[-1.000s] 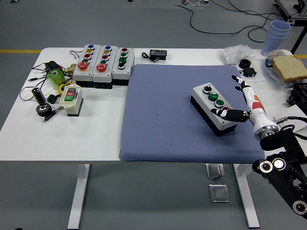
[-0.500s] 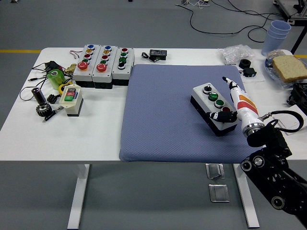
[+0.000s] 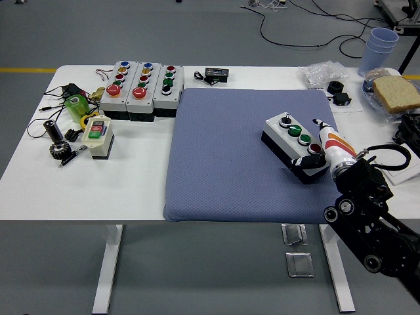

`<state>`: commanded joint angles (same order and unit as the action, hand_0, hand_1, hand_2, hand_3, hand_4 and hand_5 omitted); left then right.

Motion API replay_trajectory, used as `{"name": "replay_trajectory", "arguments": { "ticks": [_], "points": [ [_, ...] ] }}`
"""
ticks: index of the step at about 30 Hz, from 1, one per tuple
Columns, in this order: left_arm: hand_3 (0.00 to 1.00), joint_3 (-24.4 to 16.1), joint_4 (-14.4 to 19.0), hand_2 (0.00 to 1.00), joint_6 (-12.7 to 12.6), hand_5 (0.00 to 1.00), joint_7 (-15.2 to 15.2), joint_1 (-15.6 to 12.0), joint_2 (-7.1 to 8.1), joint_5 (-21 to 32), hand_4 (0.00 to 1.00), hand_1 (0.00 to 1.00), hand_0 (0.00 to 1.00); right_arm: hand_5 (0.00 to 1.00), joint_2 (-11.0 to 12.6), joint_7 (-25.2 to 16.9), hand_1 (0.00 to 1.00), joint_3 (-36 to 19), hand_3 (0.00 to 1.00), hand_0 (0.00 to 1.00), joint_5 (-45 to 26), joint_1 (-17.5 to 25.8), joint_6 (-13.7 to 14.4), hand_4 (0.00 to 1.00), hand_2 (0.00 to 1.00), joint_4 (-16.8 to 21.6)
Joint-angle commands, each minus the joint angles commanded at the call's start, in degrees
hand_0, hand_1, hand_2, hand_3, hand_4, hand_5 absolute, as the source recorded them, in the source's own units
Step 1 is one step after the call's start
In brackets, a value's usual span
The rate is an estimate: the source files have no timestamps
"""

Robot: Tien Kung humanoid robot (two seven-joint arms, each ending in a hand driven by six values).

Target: Pick up the button,place it on the desk,press the button,press the button

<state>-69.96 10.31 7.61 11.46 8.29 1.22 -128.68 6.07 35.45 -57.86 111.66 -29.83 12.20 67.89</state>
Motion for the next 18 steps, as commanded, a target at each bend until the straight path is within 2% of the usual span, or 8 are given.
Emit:
{"name": "replay_trajectory", "arguments": {
  "ticks": [2, 3, 8, 9, 14, 15, 18],
  "points": [
    [0.547, 0.0, 0.0, 0.638, -0.1, 0.846, 0.1, -0.1, 0.00, 0.0, 0.301, 0.644, 0.652, 0.168, 0.2, 1.2, 0.889, 0.5, 0.998, 0.923, 0.7, -0.6, -1.2, 0.998, 0.990, 0.0],
    [0.547, 0.0, 0.0, 0.638, -0.1, 0.846, 0.1, -0.1, 0.00, 0.0, 0.301, 0.644, 0.652, 0.186, 0.2, 1.5, 0.782, 0.8, 0.944, 0.779, 1.0, -0.9, -2.0, 0.987, 0.932, 0.1],
    [0.547, 0.0, 0.0, 0.638, -0.1, 0.846, 0.0, -0.1, -0.03, -0.1, 0.301, 0.644, 0.652, 0.186, 0.6, 1.5, 0.782, 2.1, 0.944, 0.779, 2.9, -2.4, -6.0, 0.987, 0.932, -0.6],
    [0.547, 0.0, 0.0, 0.638, -0.1, 0.846, 0.0, 0.0, -0.04, -0.1, 0.301, 0.644, 0.652, 0.197, 0.7, 1.5, 0.640, 2.2, 0.892, 0.620, 3.1, -2.7, -6.8, 0.984, 0.824, -0.7],
    [0.547, -0.2, 0.0, 0.638, 0.0, 0.846, 0.0, -0.1, -0.03, 0.0, 0.301, 0.644, 0.652, 0.197, 1.1, 1.5, 0.640, 2.9, 0.892, 0.620, 3.4, -3.6, -10.3, 0.984, 0.824, -1.7],
    [0.547, -0.2, 0.0, 0.638, 0.0, 0.845, 0.0, -0.1, -0.02, 0.1, 0.301, 0.644, 0.652, 0.214, 1.2, 1.5, 0.537, 3.1, 0.883, 0.502, 3.3, -3.6, -10.5, 0.983, 0.740, -1.8],
    [0.547, -0.1, 0.0, 0.638, 0.0, 0.845, -0.1, -0.1, 0.00, 0.2, 0.301, 0.644, 0.652, 0.214, 1.3, 1.5, 0.537, 3.2, 0.883, 0.502, 3.7, -3.7, -11.0, 0.983, 0.740, -1.8]
  ]
}}
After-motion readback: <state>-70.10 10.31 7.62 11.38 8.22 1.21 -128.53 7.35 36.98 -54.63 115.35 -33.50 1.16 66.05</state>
